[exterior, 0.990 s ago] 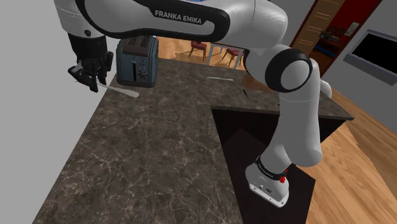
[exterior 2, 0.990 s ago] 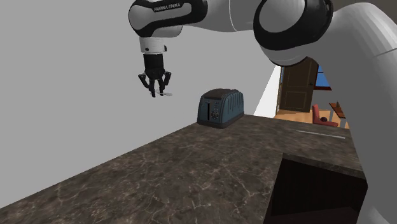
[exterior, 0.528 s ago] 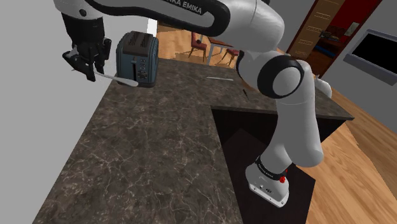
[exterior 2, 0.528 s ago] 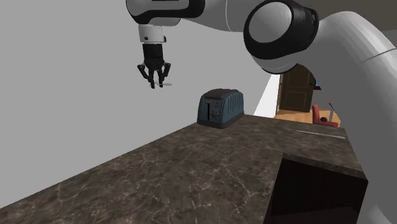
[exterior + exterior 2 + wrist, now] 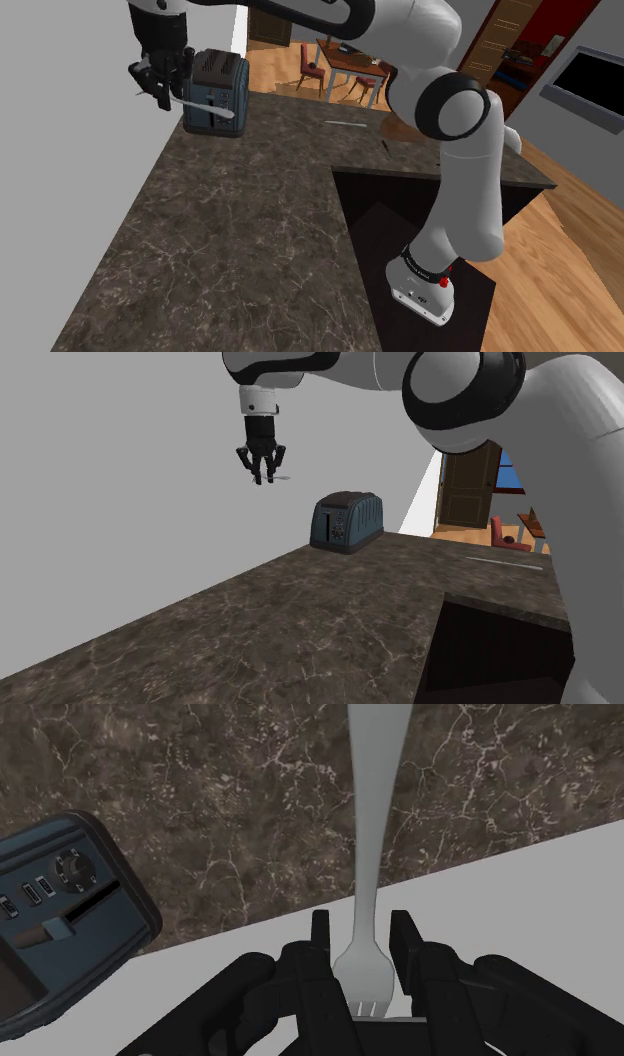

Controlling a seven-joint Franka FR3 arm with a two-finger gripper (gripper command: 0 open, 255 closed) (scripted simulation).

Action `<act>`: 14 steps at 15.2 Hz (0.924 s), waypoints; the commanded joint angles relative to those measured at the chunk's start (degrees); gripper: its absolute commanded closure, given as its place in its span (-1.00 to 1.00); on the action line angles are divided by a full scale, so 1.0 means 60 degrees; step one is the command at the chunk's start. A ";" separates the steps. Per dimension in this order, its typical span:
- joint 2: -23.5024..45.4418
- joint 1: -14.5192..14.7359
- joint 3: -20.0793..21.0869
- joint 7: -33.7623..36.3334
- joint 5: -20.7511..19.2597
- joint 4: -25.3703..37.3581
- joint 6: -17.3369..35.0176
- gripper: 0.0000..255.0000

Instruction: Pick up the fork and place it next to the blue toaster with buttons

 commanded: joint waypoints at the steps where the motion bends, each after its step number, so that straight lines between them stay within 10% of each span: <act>1: -0.0693 -0.0627 0.0015 -0.0338 0.0269 -0.1086 0.0456 1.00; 14: -0.2310 -0.3112 -0.0635 -0.2988 0.1305 -0.3414 0.1589 1.00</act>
